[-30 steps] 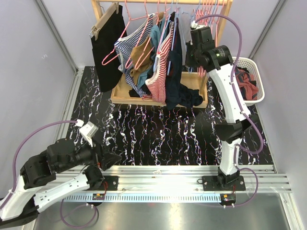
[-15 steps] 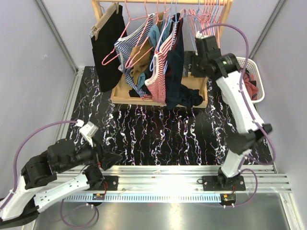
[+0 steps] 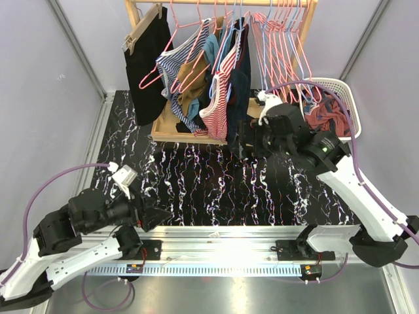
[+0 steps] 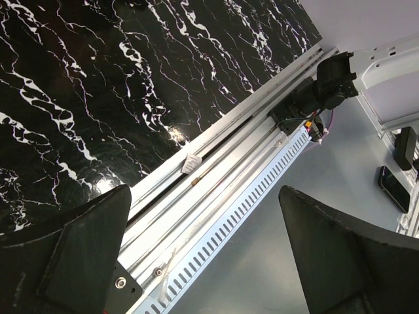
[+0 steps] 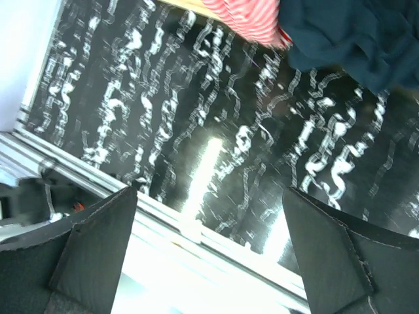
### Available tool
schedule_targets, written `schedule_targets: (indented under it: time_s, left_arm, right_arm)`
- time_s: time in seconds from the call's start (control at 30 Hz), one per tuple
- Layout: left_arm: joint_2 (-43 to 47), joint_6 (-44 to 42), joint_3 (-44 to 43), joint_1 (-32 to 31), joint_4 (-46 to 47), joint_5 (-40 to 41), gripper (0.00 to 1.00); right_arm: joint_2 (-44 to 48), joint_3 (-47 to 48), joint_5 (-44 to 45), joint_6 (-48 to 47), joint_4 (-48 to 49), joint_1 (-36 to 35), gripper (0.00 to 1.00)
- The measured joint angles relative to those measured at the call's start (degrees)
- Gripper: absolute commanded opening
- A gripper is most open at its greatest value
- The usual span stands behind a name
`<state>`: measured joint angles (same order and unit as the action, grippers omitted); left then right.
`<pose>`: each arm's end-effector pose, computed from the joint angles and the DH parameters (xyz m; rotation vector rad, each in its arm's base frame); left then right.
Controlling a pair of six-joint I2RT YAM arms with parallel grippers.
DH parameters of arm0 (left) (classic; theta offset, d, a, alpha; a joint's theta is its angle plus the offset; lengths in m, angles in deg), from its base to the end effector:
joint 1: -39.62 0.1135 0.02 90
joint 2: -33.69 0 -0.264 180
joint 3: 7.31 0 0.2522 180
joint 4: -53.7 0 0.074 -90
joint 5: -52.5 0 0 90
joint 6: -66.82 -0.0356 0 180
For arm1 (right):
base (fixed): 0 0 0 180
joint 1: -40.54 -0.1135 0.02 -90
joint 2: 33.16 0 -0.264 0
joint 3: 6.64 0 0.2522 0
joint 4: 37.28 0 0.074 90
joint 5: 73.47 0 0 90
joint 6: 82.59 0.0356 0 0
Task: Remove the tank top from the hanger
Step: Grab a hanger with a tank top on it with the right arm
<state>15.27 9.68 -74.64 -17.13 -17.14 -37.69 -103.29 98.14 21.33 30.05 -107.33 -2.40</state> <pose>0.0202 -0.0310 0.3461 0.4370 2.0542 -1.0020 0.1682 0.1524 0.4418 -0.3471 2.2139 0.5473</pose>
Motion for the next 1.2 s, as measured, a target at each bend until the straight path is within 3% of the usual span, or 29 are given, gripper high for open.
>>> schedule_targets:
  time_s: [0.13,0.57,0.8,1.0,1.2]
  left_arm:
    - [-1.0,0.1,0.3,0.0,0.8,-0.3,0.99]
    - [3.1,2.8,1.7,0.0,1.0,-0.5,0.99]
    - [6.1,3.8,2.2,0.0,0.1,-0.5,0.99]
    - [8.0,4.5,2.5,0.0,-0.7,-0.5,0.99]
    - [8.3,4.7,3.1,0.0,-0.7,-0.5,0.99]
  right_arm:
    - [-3.9,4.0,2.6,0.9,3.0,-1.0,1.0]
    - [-26.2,37.5,20.9,0.7,8.3,-0.7,0.97]
    - [-31.6,37.0,24.1,2.0,8.7,2.9,0.84]
    - [-31.3,34.1,23.0,2.7,9.7,5.6,0.82]
    - [-35.5,43.3,17.7,2.9,6.5,10.2,0.73]
